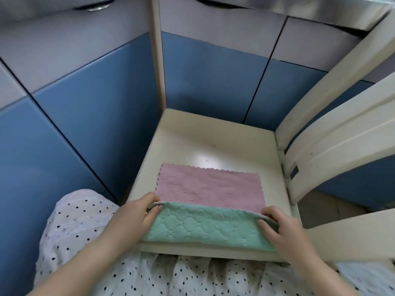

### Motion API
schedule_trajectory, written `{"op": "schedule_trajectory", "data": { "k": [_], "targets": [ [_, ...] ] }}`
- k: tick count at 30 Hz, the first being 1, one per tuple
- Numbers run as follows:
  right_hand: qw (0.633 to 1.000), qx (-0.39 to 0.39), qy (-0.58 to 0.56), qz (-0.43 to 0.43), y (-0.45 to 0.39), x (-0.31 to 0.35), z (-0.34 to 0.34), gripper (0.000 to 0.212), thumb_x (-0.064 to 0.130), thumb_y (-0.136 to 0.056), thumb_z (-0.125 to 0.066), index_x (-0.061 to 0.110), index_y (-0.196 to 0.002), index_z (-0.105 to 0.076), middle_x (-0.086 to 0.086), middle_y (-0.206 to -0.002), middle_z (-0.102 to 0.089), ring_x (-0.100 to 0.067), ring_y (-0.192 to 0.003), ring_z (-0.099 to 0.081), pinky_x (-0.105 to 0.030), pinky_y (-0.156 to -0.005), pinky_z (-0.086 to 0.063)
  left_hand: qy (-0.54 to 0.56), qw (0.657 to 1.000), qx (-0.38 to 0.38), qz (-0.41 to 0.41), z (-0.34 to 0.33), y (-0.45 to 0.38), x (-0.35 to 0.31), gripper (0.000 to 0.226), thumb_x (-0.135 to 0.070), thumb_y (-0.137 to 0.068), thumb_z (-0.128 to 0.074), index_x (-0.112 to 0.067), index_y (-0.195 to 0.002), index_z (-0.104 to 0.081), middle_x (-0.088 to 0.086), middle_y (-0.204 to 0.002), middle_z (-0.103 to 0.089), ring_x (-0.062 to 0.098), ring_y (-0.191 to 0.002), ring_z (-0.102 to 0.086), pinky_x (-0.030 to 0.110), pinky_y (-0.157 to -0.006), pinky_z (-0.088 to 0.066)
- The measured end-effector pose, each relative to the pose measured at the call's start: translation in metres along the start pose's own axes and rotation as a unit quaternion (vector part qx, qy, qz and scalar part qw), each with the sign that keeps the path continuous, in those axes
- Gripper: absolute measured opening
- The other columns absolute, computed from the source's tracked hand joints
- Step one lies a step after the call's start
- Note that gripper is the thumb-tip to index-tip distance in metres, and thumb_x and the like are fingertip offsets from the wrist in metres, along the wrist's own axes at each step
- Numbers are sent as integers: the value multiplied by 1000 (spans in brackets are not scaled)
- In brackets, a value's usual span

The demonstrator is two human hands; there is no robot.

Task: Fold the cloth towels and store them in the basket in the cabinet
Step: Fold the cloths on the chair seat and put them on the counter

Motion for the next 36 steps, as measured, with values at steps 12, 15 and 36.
{"op": "schedule_trajectory", "data": {
  "k": [12,15,36],
  "targets": [
    [988,-90,-90,-85,-75,-3,7,5,25,-89,-61,22,-86,-59,2,-72,-62,-19,-68,-56,-30,-61,-42,87,993,-67,40,9,-66,-5,14,-33,-93,-54,-22,-87,-57,5,-67,-58,15,-57,-44,29,-54,-33],
    [991,-68,-40,-105,-91,-12,5,6,26,-91,-58,22,-88,-59,0,-64,-60,-21,-61,-54,-29,-54,-35,59,995,-60,58,2,-83,-4,17,-36,-94,-51,-21,-88,-56,-1,-64,-54,15,-60,-47,30,-55,-34],
    [987,-85,116,66,-85,52,-51,44,24,-91,-42,12,-132,-52,-9,-144,-44,-29,-135,-37,-52,-111,-29,-120,969,-164,-141,-45,-78,-45,38,-22,-88,-43,-12,-119,-63,7,-124,-61,29,-119,-54,47,-96,-47]
  ]
}}
Point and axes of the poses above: each hand's wrist, its own y-axis away from the middle knuckle, its own z-axis out of the back of the hand, x = y × z, the point moved 2 cm from there along -y, towards the middle knuckle
